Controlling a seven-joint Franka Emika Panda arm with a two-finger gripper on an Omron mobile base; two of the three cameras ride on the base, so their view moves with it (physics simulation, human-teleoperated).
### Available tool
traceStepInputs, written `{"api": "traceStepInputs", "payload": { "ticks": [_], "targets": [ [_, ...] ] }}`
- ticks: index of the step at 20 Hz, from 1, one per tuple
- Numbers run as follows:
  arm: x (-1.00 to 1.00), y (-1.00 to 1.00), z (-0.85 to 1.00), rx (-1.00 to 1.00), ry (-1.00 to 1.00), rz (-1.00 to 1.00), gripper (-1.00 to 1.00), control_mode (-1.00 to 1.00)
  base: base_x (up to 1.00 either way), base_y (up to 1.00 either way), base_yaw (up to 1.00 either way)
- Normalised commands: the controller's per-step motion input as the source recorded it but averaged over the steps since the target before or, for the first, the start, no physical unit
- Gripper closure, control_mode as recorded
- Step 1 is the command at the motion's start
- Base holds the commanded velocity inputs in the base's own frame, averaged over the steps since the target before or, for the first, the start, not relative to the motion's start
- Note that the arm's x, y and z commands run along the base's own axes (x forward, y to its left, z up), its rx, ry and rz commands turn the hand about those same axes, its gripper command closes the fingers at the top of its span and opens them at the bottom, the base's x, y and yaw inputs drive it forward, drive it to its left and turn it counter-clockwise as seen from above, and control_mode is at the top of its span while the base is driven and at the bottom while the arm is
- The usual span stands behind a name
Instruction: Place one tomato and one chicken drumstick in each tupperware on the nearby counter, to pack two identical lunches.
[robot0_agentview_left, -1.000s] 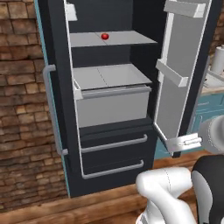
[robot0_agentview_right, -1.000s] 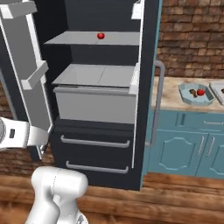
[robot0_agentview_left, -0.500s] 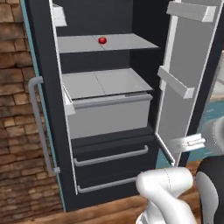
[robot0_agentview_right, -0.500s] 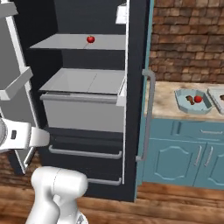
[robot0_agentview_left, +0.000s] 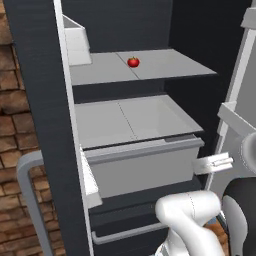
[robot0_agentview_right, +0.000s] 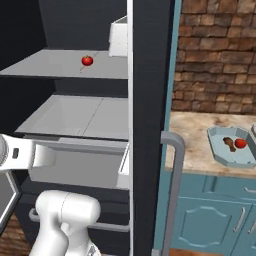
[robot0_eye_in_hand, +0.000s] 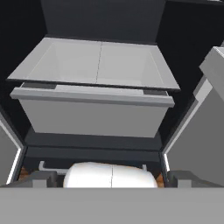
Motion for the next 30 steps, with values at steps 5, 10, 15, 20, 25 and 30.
{"api": "traceStepInputs", "payload": {
  "ticks": [5, 10, 15, 20, 25, 30],
  "targets": [
    [0.07, 0.00, -0.02, 0.00, -0.01, 0.00, -1.00, -1.00, 0.60, 0.00, 0.00],
    [0.12, 0.00, 0.05, 0.00, -0.04, 0.00, -1.00, -1.00, 0.00, 0.00, 0.00],
    [0.37, 0.01, 0.43, 0.00, -0.10, 0.00, -1.00, -1.00, 0.00, 0.00, 0.00],
    [0.95, 0.01, 0.27, 0.02, 0.02, 0.00, -1.00, -1.00, 0.00, 0.00, 0.00],
    [0.85, 0.15, 0.38, 0.02, 0.08, -0.02, -1.00, -1.00, 0.00, 0.00, 0.00],
    [0.60, 0.23, 0.36, 0.00, 0.00, 0.00, -1.00, -1.00, 0.00, 0.00, 0.00]
  ]
}}
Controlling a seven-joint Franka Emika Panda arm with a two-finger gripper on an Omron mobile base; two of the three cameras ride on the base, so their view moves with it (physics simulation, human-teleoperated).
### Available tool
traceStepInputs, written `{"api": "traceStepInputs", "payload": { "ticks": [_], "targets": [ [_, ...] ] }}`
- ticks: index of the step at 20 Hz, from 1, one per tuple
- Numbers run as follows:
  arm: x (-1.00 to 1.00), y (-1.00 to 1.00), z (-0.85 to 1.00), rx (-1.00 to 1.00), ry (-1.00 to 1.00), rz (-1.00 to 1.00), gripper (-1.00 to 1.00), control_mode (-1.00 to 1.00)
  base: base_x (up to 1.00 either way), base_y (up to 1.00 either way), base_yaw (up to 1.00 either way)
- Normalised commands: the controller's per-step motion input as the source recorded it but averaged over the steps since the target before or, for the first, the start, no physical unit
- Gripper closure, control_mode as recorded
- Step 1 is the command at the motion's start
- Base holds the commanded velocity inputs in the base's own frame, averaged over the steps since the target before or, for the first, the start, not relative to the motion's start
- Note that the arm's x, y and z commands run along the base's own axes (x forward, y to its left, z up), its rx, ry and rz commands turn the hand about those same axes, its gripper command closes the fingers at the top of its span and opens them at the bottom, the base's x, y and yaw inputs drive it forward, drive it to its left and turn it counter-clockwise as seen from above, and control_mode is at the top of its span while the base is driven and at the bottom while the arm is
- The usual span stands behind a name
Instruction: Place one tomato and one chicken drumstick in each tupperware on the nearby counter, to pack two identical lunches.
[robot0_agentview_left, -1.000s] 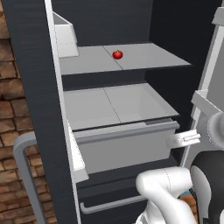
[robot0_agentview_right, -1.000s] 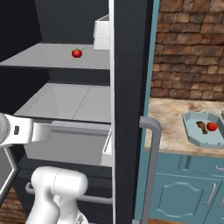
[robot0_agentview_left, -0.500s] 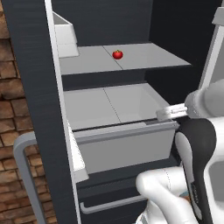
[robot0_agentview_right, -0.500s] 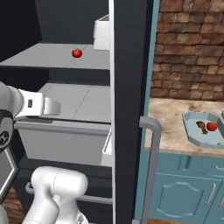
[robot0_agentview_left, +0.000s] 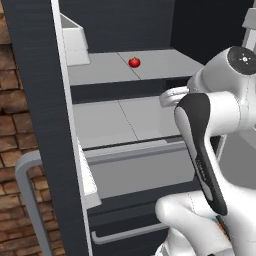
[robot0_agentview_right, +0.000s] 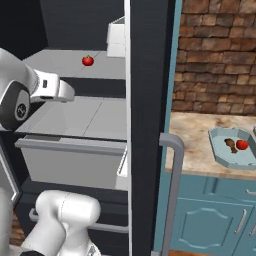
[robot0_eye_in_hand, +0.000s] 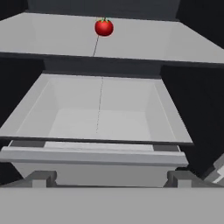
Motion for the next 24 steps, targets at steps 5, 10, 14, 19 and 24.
{"api": "traceStepInputs", "payload": {
  "ticks": [5, 10, 14, 19, 24],
  "targets": [
    [0.56, 0.12, 0.26, 0.02, 0.00, 0.00, -1.00, -1.00, 0.00, 0.00, 0.00],
    [0.59, 0.00, 0.14, 0.06, 0.03, -0.01, -1.00, -1.00, 0.00, 0.00, 0.00],
    [0.69, 0.00, 0.00, 0.06, 0.00, 0.00, -1.00, -1.00, 0.00, 0.00, 0.00],
    [0.68, 0.00, 0.00, 0.05, 0.00, -0.02, -1.00, -1.00, 0.00, 0.00, 0.00],
    [0.64, 0.01, 0.00, 0.01, 0.00, -0.03, -1.00, -1.00, 0.00, 0.00, 0.00]
  ]
}}
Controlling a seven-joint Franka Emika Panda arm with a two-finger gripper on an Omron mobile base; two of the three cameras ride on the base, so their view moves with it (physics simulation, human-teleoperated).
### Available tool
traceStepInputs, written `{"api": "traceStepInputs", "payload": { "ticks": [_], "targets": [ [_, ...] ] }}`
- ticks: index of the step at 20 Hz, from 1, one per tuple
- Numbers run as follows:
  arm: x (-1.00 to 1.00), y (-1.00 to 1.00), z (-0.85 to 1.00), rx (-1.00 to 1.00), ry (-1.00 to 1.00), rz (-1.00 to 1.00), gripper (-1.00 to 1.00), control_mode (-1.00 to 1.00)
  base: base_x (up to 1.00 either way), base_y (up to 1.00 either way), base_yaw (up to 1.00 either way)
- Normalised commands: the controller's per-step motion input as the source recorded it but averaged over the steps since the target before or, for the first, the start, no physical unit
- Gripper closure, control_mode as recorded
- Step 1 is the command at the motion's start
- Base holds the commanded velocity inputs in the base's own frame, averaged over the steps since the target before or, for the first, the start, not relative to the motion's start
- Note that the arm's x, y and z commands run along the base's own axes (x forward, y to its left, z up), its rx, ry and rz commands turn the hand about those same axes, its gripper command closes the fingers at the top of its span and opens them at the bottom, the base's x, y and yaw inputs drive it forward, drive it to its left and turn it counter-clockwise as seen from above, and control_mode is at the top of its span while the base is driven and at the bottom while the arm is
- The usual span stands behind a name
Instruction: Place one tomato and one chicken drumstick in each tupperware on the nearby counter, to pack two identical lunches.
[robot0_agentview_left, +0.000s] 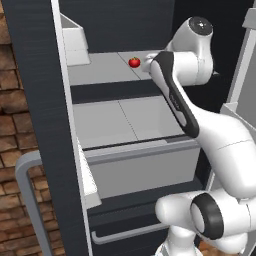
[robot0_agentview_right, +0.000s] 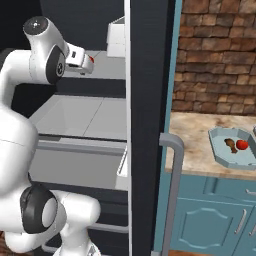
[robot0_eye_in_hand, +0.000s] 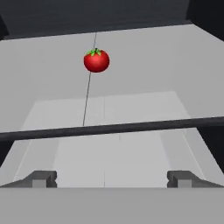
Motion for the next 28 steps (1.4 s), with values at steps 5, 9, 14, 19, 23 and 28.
{"api": "traceStepInputs", "payload": {
  "ticks": [5, 9, 14, 19, 23, 28],
  "targets": [
    [0.60, 0.12, 0.00, 0.00, 0.00, -0.02, -1.00, -1.00, 0.00, 0.00, 0.00],
    [0.55, 0.12, 0.00, 0.00, 0.00, -0.03, -1.00, -1.00, 0.00, 0.00, 0.00],
    [0.43, 0.08, 0.00, 0.00, -0.02, -0.03, -1.00, -1.00, 0.00, 0.00, 0.00],
    [0.27, 0.04, -0.04, 0.00, -0.09, -0.02, -1.00, -1.00, 0.00, 0.00, 0.00],
    [0.28, 0.06, -0.12, 0.00, -0.06, -0.01, -1.00, -1.00, 0.00, 0.00, 0.00],
    [0.38, 0.07, -0.10, 0.00, 0.00, -0.01, -1.00, -1.00, 0.00, 0.00, 0.00]
  ]
}}
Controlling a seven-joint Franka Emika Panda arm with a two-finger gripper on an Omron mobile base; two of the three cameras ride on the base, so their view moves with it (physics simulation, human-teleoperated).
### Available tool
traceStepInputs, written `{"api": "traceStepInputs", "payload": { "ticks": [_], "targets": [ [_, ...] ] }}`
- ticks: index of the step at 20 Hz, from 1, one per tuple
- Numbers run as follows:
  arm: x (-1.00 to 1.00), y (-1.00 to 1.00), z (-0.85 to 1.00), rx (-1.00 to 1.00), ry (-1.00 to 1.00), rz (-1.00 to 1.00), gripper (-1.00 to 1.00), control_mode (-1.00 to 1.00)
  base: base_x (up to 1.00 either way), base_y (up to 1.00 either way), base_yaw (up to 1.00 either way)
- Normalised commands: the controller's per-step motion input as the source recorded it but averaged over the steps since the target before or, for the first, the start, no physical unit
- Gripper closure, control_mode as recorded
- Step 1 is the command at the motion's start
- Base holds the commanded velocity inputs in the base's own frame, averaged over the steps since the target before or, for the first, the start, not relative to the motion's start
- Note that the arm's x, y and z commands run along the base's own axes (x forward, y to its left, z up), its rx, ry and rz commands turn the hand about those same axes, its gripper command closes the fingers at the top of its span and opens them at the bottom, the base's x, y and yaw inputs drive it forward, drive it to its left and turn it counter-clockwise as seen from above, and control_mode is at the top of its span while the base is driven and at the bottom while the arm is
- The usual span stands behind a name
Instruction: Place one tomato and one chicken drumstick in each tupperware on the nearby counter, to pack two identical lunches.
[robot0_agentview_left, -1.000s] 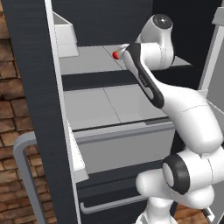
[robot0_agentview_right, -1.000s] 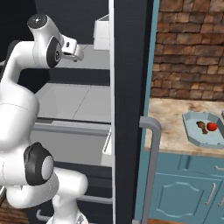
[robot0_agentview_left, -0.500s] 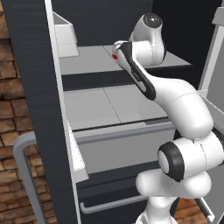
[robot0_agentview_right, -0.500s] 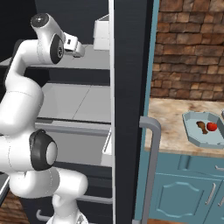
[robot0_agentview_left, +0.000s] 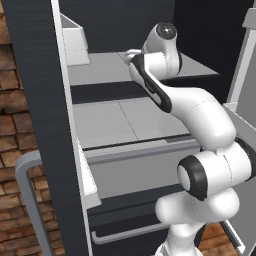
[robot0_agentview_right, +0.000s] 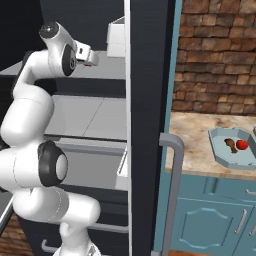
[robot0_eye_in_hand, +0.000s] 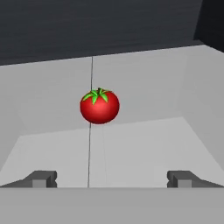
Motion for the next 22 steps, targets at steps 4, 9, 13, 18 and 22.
{"api": "traceStepInputs", "payload": {
  "ticks": [4, 9, 13, 18, 22],
  "targets": [
    [0.47, 0.05, -0.04, 0.00, 0.00, -0.01, -1.00, -1.00, 0.00, 0.00, 0.00],
    [0.33, 0.02, -0.10, 0.00, 0.00, -0.02, -1.00, -1.00, 0.00, 0.00, 0.00],
    [0.32, 0.02, -0.10, 0.00, 0.00, -0.02, -1.00, -1.00, 0.00, 0.00, 0.00],
    [0.41, 0.05, -0.05, 0.00, 0.00, -0.02, -1.00, -1.00, 0.00, 0.00, 0.00],
    [0.39, 0.08, -0.04, 0.00, 0.00, -0.01, -1.00, -1.00, 0.00, 0.00, 0.00]
  ]
}}
